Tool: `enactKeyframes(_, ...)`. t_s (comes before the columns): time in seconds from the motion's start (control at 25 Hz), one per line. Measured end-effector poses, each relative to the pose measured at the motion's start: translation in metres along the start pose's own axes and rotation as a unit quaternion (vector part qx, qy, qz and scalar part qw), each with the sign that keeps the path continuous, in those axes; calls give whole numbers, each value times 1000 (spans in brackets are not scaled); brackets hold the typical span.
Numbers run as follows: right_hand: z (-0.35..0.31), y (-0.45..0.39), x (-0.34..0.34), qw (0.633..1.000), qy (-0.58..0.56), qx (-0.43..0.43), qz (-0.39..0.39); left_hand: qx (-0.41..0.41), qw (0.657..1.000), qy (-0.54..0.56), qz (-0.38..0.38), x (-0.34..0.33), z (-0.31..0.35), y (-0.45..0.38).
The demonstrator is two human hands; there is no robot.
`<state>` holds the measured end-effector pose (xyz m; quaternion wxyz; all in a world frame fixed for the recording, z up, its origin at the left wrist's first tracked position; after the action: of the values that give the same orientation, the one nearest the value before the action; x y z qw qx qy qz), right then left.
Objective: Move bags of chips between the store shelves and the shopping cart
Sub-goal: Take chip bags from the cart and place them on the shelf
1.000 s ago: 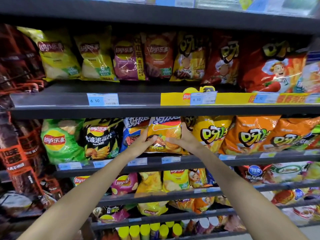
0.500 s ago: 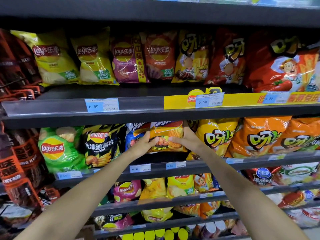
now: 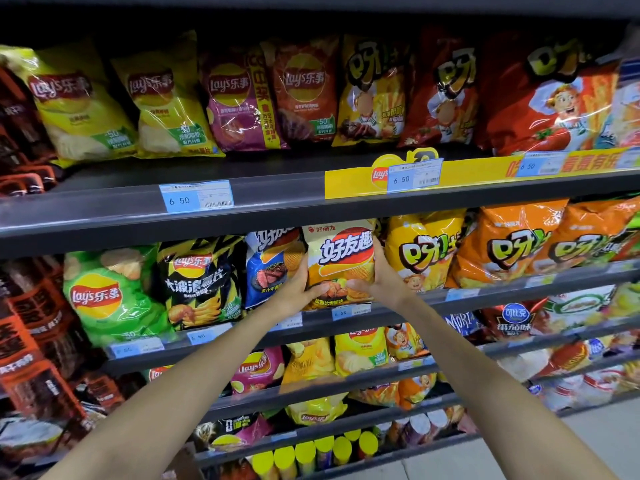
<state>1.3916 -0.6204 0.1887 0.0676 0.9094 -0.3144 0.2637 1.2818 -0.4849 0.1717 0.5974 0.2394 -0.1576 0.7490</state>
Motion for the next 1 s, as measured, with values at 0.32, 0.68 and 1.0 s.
enactKeyframes(0.32,0,1,-2,999,-2,-15,29,-11,1000,-20,5,7,-10,0)
enactKeyframes(0.68,3,-5,-7,1000,-20,-14,14,-19,982,-102,157,53,-38,34)
enactKeyframes(1.0,9,-7,-19,999,-45,-11,16,-1,998,-53,37,19,-30,21)
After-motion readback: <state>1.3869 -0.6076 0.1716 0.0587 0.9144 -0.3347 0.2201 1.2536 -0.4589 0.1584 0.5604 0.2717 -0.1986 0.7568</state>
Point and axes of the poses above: each hand's wrist, its own y-axis away from the middle knuckle, its own x-axis out of the back of the hand, z = x × y, the point moved 7 cm from there along -y, towards the middle knuckle, and after that the axes turned 3 degrees about -z, right-handed, at the moved point
